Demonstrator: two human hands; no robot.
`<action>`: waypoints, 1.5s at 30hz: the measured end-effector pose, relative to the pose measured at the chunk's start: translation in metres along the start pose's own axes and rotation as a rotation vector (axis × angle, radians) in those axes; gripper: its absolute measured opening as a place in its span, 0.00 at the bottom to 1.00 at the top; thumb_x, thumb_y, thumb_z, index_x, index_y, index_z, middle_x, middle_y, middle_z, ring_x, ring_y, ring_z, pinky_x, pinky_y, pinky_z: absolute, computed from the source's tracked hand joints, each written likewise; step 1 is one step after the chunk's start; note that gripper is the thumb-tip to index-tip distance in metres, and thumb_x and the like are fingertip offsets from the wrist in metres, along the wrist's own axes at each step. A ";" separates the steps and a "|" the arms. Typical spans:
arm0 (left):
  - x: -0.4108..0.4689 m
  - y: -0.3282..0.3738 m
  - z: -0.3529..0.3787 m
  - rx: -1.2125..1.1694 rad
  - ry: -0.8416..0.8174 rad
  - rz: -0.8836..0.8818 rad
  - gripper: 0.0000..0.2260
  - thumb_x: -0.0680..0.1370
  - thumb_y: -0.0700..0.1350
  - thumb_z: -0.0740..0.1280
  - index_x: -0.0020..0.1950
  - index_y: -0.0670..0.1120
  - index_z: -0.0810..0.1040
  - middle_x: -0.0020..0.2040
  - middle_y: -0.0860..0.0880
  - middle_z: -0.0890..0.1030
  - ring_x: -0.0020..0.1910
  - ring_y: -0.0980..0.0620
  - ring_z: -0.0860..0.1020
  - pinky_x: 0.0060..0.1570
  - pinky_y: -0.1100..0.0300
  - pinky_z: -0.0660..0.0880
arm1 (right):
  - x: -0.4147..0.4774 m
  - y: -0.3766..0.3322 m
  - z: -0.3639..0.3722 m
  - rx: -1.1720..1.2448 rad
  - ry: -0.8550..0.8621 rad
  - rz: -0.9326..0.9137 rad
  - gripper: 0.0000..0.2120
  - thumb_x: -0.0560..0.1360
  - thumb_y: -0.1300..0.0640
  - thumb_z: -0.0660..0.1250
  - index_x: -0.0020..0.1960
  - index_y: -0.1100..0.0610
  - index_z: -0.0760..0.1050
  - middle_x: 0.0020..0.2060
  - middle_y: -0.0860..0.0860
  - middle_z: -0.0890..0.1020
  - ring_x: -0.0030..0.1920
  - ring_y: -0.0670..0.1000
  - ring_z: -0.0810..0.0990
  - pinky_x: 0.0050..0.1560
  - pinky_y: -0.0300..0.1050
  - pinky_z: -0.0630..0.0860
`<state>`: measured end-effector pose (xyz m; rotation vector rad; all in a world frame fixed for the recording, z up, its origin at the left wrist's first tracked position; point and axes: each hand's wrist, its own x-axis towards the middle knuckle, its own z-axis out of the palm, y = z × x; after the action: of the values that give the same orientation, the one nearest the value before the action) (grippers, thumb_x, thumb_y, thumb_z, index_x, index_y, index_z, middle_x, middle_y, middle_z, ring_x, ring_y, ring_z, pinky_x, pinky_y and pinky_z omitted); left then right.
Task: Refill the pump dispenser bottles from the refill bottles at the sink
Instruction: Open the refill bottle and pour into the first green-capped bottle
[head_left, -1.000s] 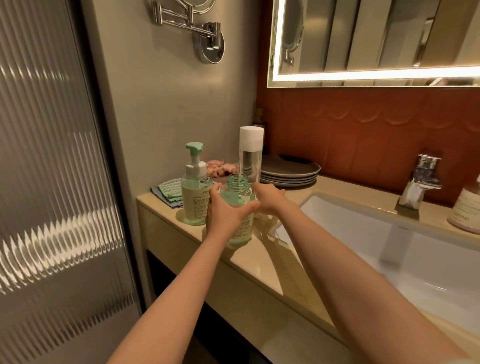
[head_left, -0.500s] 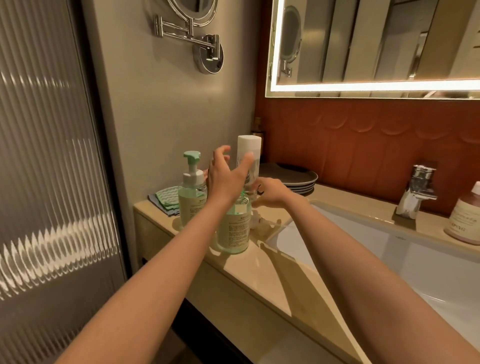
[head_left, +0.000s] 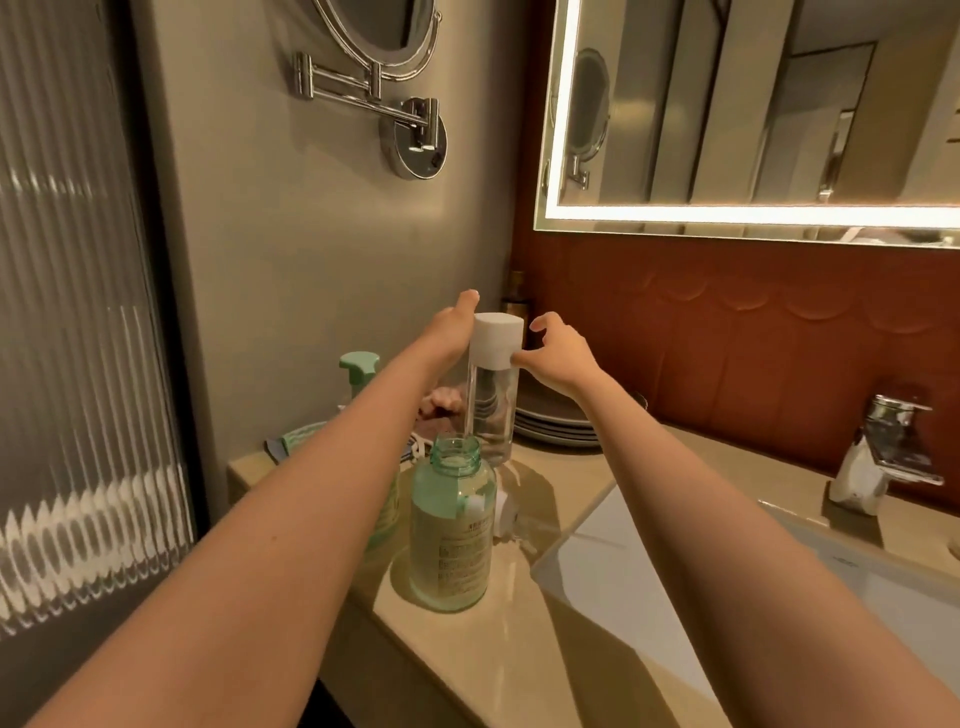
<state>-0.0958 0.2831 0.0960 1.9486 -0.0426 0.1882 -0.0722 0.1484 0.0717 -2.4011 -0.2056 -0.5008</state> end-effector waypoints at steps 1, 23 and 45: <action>0.006 -0.001 0.002 -0.010 -0.007 -0.024 0.26 0.82 0.57 0.46 0.71 0.42 0.66 0.68 0.40 0.69 0.64 0.43 0.68 0.61 0.52 0.64 | 0.007 -0.002 0.004 0.008 0.013 0.009 0.29 0.73 0.54 0.68 0.69 0.59 0.61 0.64 0.58 0.69 0.61 0.57 0.71 0.56 0.47 0.70; 0.068 -0.018 0.013 -0.261 -0.204 -0.251 0.25 0.80 0.60 0.46 0.59 0.43 0.71 0.49 0.44 0.75 0.50 0.48 0.73 0.52 0.52 0.65 | 0.050 0.023 0.061 0.348 0.141 0.195 0.32 0.66 0.45 0.75 0.64 0.56 0.68 0.57 0.53 0.77 0.58 0.53 0.75 0.54 0.48 0.73; -0.099 0.039 0.052 -0.040 -0.343 0.287 0.27 0.72 0.41 0.72 0.69 0.42 0.65 0.60 0.46 0.72 0.61 0.50 0.71 0.59 0.57 0.68 | -0.084 -0.021 -0.086 0.110 0.273 0.208 0.35 0.64 0.40 0.74 0.62 0.60 0.70 0.47 0.52 0.74 0.50 0.50 0.76 0.49 0.43 0.78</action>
<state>-0.1920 0.2147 0.0978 1.9095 -0.5490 0.0392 -0.1804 0.1081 0.1104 -2.1880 0.1324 -0.6923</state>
